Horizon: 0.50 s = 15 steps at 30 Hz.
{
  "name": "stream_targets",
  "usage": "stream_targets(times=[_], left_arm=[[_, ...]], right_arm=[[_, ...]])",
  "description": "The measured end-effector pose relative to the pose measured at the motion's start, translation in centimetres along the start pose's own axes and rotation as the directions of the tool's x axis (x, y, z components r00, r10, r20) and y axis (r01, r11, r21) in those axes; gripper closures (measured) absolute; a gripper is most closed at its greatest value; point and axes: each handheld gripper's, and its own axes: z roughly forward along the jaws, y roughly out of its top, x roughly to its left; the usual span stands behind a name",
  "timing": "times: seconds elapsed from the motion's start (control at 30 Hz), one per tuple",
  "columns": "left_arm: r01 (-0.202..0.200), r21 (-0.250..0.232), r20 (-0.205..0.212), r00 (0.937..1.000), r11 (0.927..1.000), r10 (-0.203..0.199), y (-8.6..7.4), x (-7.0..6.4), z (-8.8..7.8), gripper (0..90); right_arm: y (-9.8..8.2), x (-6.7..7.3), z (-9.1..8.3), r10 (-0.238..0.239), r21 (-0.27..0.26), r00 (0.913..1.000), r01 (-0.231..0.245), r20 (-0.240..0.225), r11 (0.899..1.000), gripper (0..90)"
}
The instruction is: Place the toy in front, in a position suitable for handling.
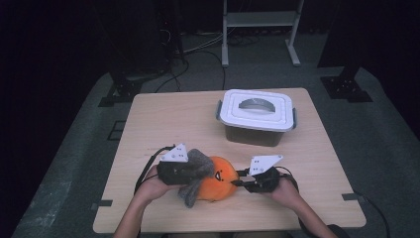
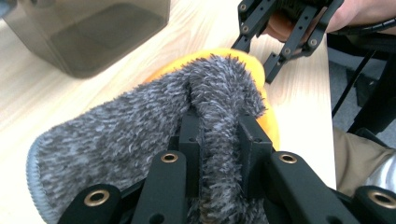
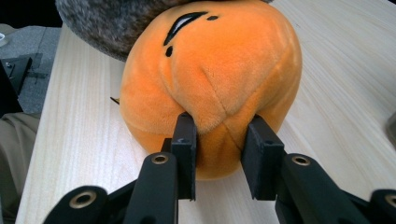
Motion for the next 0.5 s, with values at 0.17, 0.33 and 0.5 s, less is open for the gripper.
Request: stream_targets(times=[0.17,0.33,0.5], left_arm=[[-0.003,0.025,0.073,0.9973,0.9997,0.001,-0.9,-1.0,1.6,74.0],[-0.026,0.038,0.091,0.9956,0.9989,0.023,-0.8,-1.6,1.7,73.9],[-0.053,0.044,0.152,0.9874,0.9976,0.045,-0.6,-2.6,2.5,73.9]], right_arm=[[-0.1,0.0,-0.1,0.012,0.001,0.9999,-0.012,0.003,1.000,52.4],[-0.3,-0.1,-0.6,0.060,-0.020,0.9942,-0.062,-0.090,0.998,34.1],[0.5,-0.4,-1.1,0.118,-0.109,0.9849,-0.132,-0.127,0.985,29.8]])
